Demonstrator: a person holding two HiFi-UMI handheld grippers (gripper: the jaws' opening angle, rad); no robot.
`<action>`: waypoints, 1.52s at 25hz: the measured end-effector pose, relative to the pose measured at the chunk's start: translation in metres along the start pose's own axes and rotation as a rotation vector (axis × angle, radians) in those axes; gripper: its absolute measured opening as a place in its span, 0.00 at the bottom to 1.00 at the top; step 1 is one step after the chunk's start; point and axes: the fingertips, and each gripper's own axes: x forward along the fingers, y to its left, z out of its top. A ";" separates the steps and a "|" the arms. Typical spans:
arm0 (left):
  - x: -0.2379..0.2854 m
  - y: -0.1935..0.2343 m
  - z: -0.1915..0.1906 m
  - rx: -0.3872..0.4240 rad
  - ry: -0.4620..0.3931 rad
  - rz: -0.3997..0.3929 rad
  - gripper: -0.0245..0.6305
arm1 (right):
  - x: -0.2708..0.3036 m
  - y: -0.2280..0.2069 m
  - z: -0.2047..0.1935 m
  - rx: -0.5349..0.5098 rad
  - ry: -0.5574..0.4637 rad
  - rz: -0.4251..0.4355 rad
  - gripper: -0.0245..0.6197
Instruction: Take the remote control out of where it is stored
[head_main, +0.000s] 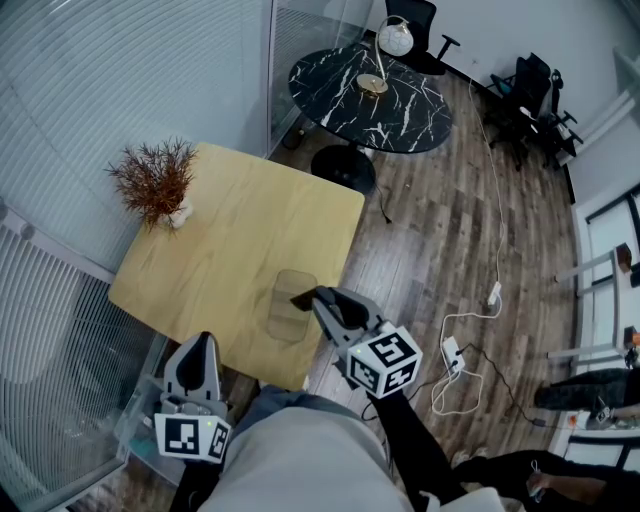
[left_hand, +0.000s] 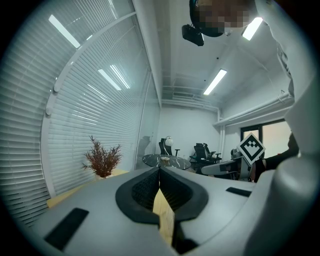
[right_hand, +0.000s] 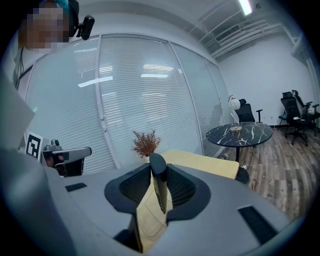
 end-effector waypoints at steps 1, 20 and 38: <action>0.000 0.000 0.000 0.000 0.000 0.000 0.05 | 0.000 0.000 0.000 0.000 -0.001 0.001 0.20; -0.001 0.000 0.000 -0.001 -0.005 0.000 0.05 | -0.005 0.002 0.007 -0.010 -0.027 0.007 0.20; -0.003 0.002 0.000 0.001 -0.006 -0.001 0.05 | -0.009 0.006 0.019 -0.020 -0.061 0.008 0.20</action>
